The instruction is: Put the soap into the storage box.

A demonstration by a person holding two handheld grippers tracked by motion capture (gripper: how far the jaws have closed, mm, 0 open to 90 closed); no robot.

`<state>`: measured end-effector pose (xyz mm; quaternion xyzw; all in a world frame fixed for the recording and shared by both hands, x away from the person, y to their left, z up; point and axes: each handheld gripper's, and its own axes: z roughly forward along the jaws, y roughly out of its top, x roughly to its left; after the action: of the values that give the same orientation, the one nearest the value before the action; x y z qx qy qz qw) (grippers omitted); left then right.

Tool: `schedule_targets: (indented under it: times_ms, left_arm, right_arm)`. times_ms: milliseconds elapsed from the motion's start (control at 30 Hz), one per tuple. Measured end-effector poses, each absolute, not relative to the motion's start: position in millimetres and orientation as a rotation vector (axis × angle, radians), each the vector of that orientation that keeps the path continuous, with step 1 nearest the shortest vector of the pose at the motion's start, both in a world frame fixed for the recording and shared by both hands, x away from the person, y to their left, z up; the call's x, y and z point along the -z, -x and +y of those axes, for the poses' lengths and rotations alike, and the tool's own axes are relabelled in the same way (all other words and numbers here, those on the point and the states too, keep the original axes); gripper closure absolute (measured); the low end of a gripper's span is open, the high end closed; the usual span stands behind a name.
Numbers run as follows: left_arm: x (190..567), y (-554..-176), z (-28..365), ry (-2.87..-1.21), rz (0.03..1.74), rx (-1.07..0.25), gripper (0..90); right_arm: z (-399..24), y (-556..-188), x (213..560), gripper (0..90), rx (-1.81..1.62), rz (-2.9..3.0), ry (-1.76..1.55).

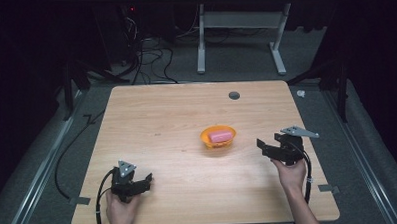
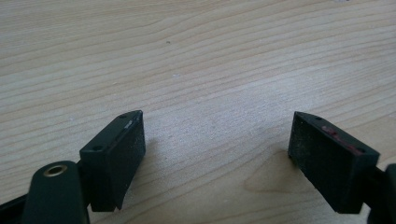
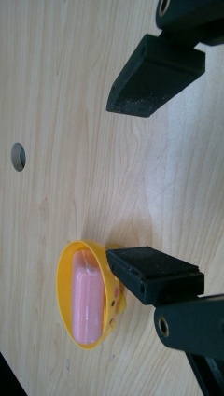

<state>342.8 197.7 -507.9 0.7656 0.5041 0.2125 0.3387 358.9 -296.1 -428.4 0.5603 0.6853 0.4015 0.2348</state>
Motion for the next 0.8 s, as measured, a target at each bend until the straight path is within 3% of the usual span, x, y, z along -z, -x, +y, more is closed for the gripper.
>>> schedule_targets:
  times_ms: [800]
  left_arm:
    - [507.9,-342.8,197.7,-1.994,1.313,-0.553,19.3]
  right_arm:
    - [-313.4,-345.5,450.4,26.0,-1.125,1.848,-1.612]
